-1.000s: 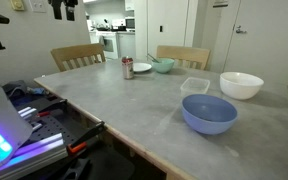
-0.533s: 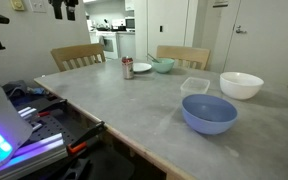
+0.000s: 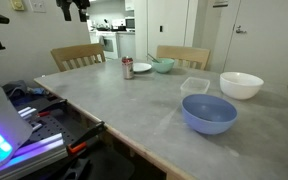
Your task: Move the can from left to right.
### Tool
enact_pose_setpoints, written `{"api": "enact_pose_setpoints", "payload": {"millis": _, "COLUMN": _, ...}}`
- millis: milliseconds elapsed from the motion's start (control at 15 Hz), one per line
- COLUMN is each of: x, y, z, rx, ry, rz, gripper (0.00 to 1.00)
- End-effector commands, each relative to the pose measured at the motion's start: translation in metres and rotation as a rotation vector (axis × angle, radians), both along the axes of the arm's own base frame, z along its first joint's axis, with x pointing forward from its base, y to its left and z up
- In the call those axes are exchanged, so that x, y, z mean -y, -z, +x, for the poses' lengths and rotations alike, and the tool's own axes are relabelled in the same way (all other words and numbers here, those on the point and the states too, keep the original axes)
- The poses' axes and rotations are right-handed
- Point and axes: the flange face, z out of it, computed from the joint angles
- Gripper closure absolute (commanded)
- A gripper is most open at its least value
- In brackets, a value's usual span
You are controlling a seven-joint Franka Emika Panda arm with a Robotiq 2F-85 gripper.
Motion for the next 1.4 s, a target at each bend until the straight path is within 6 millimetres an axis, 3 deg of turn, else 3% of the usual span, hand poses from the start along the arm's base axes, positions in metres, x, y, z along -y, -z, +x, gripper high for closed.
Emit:
{"api": "enact_pose_setpoints", "payload": {"millis": 0, "x": -0.014, "y": 0.016, "z": 0.042, "rx": -0.014, "ry": -0.116, "rz": -0.049, "gripper": 0.00}}
{"api": "enact_pose_setpoints", "payload": {"millis": 600, "x": -0.033, "y": 0.046, "z": 0.140, "rx": -0.012, "ry": -0.289, "rz": -0.078, "gripper": 0.00}}
{"api": "enact_pose_setpoints", "payload": {"millis": 933, "x": -0.042, "y": 0.070, "z": 0.176, "rx": -0.010, "ry": -0.336, "rz": -0.112, "gripper": 0.00}}
{"api": "enact_pose_setpoints", "payload": {"millis": 1333, "x": -0.035, "y": 0.105, "z": 0.213, "rx": 0.027, "ry": -0.345, "rz": -0.121, "gripper": 0.00}}
